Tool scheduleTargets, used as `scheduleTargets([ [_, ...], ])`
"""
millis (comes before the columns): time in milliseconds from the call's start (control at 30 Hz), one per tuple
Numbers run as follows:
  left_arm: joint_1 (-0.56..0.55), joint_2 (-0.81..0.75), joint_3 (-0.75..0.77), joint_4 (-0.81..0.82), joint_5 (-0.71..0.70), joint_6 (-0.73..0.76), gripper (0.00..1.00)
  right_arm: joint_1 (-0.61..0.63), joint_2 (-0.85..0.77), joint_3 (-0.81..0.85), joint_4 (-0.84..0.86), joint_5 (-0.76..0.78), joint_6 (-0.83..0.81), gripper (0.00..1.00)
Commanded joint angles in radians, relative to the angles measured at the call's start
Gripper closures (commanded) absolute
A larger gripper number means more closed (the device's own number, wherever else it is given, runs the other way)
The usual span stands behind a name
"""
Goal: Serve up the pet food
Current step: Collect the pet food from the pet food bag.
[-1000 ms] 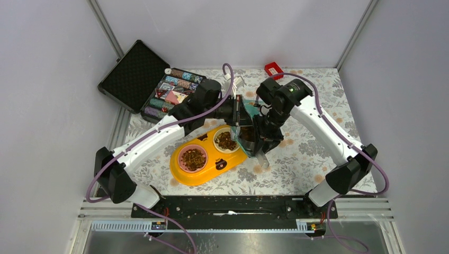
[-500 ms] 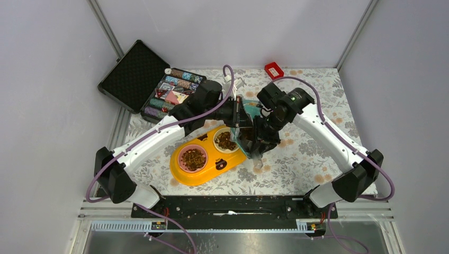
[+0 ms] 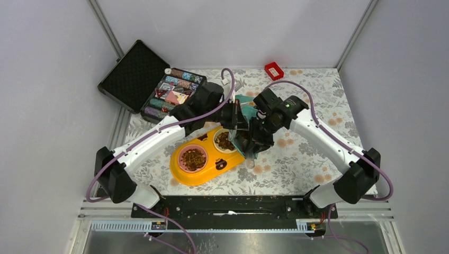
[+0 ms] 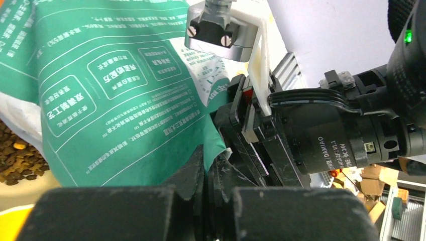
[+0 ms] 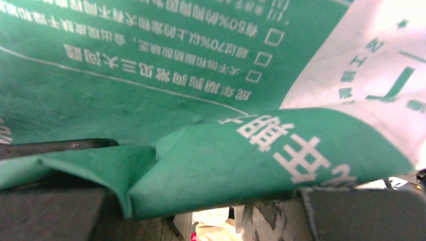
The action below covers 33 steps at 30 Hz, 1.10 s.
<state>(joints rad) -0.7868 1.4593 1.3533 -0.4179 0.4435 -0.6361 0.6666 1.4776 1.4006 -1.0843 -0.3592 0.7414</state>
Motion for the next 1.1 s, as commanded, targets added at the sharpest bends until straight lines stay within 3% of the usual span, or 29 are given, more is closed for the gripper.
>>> scheduleTargets([
  [0, -0.068, -0.105, 0.116, 0.265, 0.205, -0.063, 1.0, -0.011, 0.119, 0.001, 0.18, 0.191, 0.027, 1.0],
  [200, -0.07, -0.106, 0.11, 0.257, 0.203, -0.058, 1.0, -0.012, 0.121, -0.015, 0.138, 0.347, 0.062, 1.0],
  [433, -0.101, -0.097, 0.01, 0.267, 0.193, -0.068, 1.0, -0.012, 0.03, -0.149, 0.121, 0.354, 0.085, 1.0],
  [633, -0.143, -0.056, 0.053, 0.268, 0.193, -0.063, 1.0, -0.012, -0.075, -0.229, 0.122, 0.342, 0.146, 1.0],
  [833, -0.172, 0.013, 0.095, 0.283, 0.189, -0.07, 1.0, -0.038, 0.025, -0.178, 0.14, 0.458, 0.099, 1.0],
  [1067, -0.172, 0.047, 0.127, 0.254, 0.178, -0.043, 1.0, -0.091, 0.072, -0.142, 0.263, 0.464, 0.021, 1.0],
])
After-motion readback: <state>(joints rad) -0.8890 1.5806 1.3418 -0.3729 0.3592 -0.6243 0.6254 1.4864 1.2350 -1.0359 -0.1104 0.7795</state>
